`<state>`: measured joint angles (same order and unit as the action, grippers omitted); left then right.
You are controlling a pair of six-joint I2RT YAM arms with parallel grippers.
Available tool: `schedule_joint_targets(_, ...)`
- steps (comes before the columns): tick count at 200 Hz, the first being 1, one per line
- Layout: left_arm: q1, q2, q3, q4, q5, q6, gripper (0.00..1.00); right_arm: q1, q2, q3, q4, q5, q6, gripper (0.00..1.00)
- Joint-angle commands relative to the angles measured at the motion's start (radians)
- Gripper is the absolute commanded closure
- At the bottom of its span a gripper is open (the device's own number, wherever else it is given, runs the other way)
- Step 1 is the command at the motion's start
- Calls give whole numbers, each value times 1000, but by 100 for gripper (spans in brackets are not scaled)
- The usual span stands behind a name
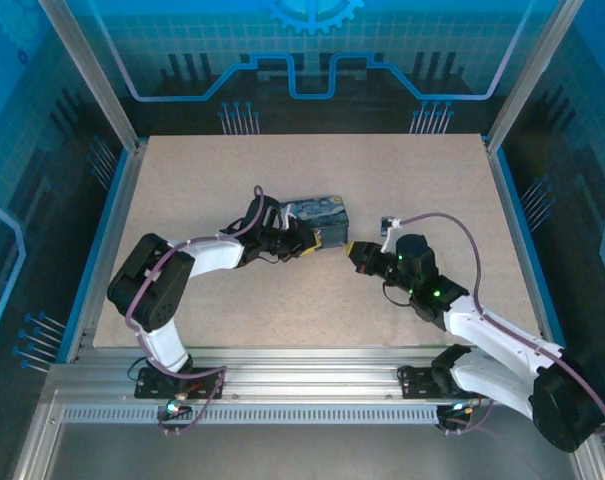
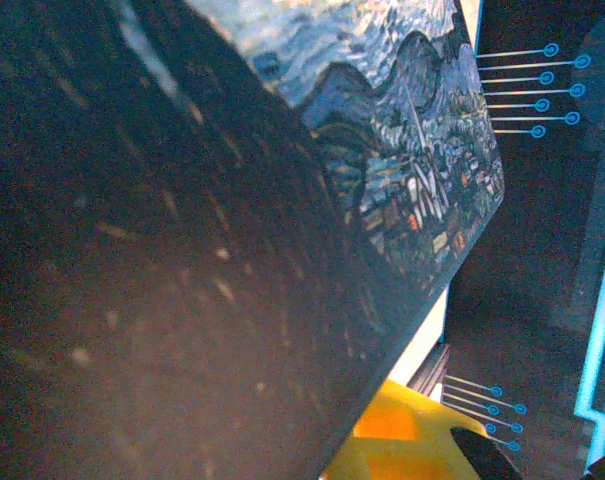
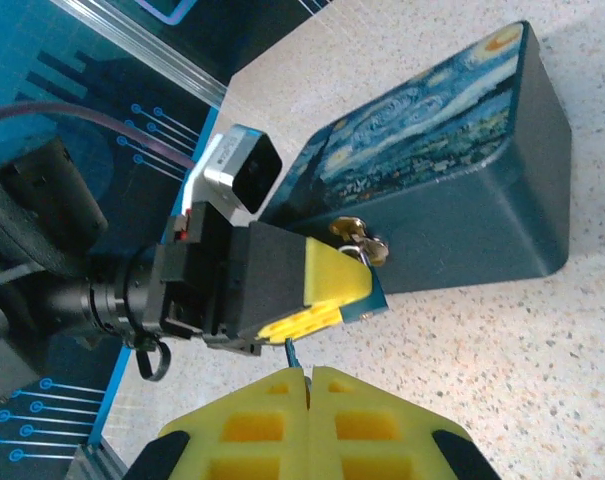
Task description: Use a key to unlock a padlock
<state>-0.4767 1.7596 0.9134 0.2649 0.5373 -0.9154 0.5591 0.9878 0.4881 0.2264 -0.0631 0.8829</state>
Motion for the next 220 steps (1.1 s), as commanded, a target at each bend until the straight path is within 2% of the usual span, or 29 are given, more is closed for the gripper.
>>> schedule_joint_targets(1, 9, 5, -6, 44, 40, -12, 100, -28, 15, 41, 24, -3, 37, 100)
schedule_joint_targets(32, 9, 3, -8, 49, 46, -16, 100, -88, 51, 17, 99, -36, 152, 100)
schedule_joint_targets(55, 10, 2, -9, 54, 45, -20, 100, -96, 75, -23, 141, -20, 188, 100)
schedule_joint_targets(81, 10, 3, -13, 63, 46, -26, 100, -93, 138, -124, 311, -11, 271, 100)
schedule_joint_targets(103, 10, 3, -14, 67, 49, -29, 100, -61, 200, -178, 438, 12, 312, 100)
schedule_joint_targets(146, 12, 2, -18, 80, 50, -36, 100, 39, 308, -202, 570, 102, 382, 100)
schedule_joint_targets(196, 12, 9, -19, 101, 53, -50, 100, 101, 523, -196, 827, 145, 494, 100)
schedule_joint_targets(220, 12, 13, -24, 111, 55, -56, 100, 129, 560, -183, 862, 174, 513, 100)
